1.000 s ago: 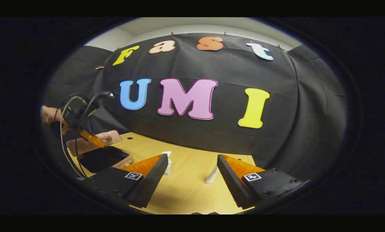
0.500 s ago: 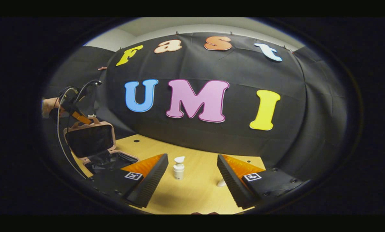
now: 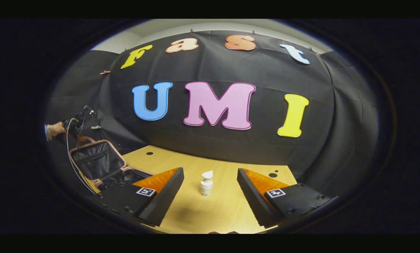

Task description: First open the suitcase, pack the skin care products into it, and then close the suitcase.

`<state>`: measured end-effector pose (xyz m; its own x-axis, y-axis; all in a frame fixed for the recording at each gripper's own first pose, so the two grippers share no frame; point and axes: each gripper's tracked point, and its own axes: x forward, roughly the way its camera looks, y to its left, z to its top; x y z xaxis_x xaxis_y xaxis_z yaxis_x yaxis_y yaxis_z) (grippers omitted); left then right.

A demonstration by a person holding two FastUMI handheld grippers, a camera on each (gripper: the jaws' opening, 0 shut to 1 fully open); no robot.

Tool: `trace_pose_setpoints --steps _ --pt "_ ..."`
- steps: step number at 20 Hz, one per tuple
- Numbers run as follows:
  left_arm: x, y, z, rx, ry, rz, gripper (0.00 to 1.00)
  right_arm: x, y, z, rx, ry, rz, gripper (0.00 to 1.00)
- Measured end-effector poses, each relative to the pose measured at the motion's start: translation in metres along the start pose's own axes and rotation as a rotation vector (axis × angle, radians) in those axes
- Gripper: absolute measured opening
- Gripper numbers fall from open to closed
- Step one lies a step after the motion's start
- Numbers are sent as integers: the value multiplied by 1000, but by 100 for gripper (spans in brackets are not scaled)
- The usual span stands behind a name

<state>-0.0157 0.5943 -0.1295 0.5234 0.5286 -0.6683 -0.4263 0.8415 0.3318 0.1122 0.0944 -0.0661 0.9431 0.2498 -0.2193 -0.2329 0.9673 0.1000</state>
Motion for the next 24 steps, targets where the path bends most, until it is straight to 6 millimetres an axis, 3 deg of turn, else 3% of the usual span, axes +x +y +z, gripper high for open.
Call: trace_pose_setpoints --steps 4,8,10,14,16,18,20,21,24 --pt "75 16 -43 -64 82 -54 10 2 -8 -5 18 63 -99 94" --pt "135 5 -81 -92 179 -98 10 3 -1 -12 83 104 -163 97" --pt "146 2 -99 -87 223 -87 11 2 3 -14 102 111 -182 98" --pt "161 13 -105 -48 234 -40 19 0 1 -21 113 115 -223 98" --pt "158 31 -84 -16 145 44 58 -1 0 -27 123 118 -236 98" --pt "135 41 -52 -11 30 104 98 -4 -2 -31 123 116 -248 98" --pt "113 28 -23 -23 -109 91 97 -9 -4 -34 116 108 -262 98" --pt "92 13 -4 -29 -193 56 97 -12 -6 -36 113 103 -266 98" --pt "11 -57 40 -14 -385 -112 97 -17 -16 -42 92 94 -274 98"
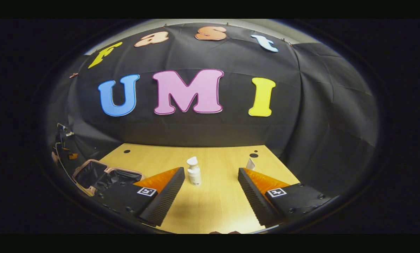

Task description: First open the suitcase, pack the skin care products into it, and then close the suitcase.

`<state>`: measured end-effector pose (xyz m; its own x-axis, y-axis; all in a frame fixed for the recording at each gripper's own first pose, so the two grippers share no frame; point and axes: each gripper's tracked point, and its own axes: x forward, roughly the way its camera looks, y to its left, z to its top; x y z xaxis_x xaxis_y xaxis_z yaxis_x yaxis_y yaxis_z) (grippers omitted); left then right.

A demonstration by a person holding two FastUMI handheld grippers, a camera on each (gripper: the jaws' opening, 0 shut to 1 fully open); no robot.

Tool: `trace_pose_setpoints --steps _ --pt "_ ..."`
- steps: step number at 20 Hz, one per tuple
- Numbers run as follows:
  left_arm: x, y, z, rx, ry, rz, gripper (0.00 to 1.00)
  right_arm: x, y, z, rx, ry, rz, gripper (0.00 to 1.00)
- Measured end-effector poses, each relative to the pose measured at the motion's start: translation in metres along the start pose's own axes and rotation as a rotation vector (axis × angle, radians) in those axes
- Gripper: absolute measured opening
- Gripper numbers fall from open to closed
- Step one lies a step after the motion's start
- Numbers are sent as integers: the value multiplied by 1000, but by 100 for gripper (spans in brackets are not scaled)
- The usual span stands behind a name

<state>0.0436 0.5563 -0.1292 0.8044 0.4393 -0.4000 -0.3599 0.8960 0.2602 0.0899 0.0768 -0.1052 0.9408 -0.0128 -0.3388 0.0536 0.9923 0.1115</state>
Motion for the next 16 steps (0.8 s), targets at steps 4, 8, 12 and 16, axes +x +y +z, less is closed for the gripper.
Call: trace_pose_setpoints --steps 4,8,12,16 --pt "-68 -140 60 54 -154 -211 97 9 -20 -10 -9 -8 -5 97" --pt "-123 -306 88 -25 -216 -465 96 29 -40 -27 44 17 -1 97" --pt "-137 -416 88 -96 -137 -608 97 65 -66 -42 -3 42 1 97" --pt "-120 -516 80 -55 -40 -679 98 110 -87 -71 -2 102 20 98"
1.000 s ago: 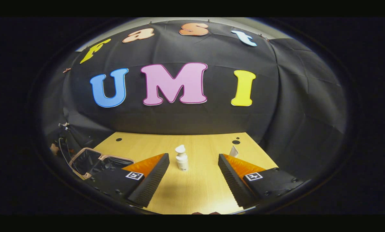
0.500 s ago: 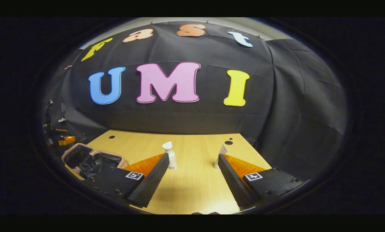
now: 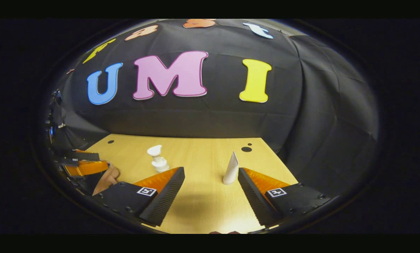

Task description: First open the suitcase, pack the skin care products into it, and then close the suitcase.

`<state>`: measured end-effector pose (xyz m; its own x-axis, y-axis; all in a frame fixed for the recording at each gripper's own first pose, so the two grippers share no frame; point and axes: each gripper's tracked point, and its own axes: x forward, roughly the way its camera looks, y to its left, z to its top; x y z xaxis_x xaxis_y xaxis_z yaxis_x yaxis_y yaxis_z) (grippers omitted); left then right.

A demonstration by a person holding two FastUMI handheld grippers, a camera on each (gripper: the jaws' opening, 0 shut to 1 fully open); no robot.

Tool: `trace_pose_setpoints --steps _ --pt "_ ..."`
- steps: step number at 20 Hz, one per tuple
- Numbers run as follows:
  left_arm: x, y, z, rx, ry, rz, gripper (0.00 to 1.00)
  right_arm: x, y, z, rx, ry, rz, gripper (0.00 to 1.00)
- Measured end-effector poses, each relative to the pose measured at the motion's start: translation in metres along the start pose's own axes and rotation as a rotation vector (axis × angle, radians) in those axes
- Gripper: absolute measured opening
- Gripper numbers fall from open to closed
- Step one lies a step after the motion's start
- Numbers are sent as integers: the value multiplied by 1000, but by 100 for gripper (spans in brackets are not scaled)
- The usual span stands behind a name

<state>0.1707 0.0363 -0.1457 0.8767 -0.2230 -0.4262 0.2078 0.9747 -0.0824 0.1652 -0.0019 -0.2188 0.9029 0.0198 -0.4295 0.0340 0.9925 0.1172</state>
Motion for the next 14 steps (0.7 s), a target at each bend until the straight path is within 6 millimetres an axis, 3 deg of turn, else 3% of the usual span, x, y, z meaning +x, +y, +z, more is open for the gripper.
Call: trace_pose_setpoints --steps 3,6,14 --pt "44 -28 -21 11 68 -16 98 33 -14 -26 3 59 21 98" --pt "89 -40 -37 9 100 -4 98 64 -24 -48 2 105 37 98" --pt "176 -42 -51 18 154 27 98 134 -46 -81 50 156 32 98"
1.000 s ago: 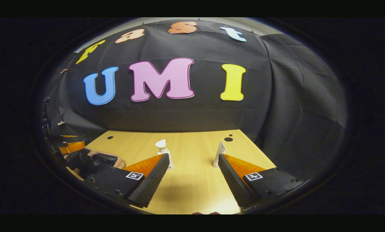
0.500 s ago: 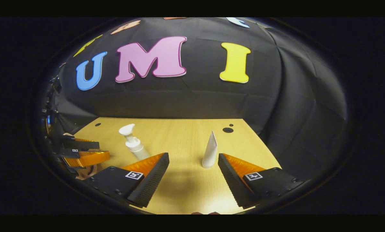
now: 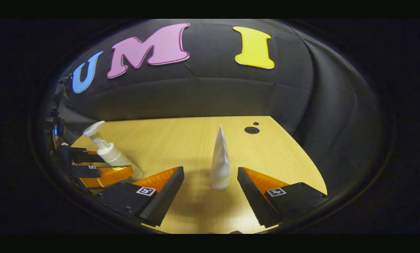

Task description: First open the suitcase, pack the skin care products into it, and then close the suitcase.

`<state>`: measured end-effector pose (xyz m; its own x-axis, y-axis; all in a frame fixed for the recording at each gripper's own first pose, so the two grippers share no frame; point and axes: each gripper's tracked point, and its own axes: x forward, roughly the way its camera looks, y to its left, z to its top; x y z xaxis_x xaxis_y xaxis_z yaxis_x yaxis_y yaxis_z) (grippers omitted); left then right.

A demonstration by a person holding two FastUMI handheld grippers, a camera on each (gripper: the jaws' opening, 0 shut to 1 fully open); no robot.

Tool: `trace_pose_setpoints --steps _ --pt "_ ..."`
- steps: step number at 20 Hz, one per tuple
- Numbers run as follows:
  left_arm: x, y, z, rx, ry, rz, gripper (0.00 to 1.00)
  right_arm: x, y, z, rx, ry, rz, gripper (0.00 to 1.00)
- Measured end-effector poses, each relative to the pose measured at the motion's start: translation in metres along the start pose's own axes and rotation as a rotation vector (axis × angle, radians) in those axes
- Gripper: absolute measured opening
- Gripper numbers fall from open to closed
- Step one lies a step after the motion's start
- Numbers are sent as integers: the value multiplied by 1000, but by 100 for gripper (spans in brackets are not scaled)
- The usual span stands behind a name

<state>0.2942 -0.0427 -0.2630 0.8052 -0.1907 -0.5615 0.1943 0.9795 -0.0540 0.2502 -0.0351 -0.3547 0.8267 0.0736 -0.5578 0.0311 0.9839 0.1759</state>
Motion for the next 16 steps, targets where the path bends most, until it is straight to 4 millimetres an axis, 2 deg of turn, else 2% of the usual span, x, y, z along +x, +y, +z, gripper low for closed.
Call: trace_pose_setpoints --steps 2,3,4,5,6,8,10,12,13,14,16 --pt "9 -6 -9 -44 53 -15 98 10 -5 -2 28 10 2 98" --pt "0 -2 -5 -43 53 -7 81 14 -8 -5 40 20 -3 98" --pt "17 -3 -6 -22 78 -14 64 15 -14 -8 45 29 -28 77" --pt "15 -6 -6 1 91 -14 61 16 -18 0 55 18 -41 57" --pt "10 -7 -7 17 104 -18 60 17 -17 -3 48 35 -39 36" --pt "-1 -9 -10 19 130 -36 58 12 -9 1 77 49 -13 36" --pt "-22 -8 -2 0 109 -55 58 -5 1 7 102 45 14 34" --pt "-54 -4 4 -12 105 -67 57 -27 13 20 93 17 30 34" --pt "-70 0 7 -4 100 -71 57 -38 21 25 94 5 44 29" --pt "-89 5 10 12 97 -69 57 -50 32 29 94 2 63 34" --pt "-135 26 10 34 116 -31 57 -74 55 39 89 -23 96 34"
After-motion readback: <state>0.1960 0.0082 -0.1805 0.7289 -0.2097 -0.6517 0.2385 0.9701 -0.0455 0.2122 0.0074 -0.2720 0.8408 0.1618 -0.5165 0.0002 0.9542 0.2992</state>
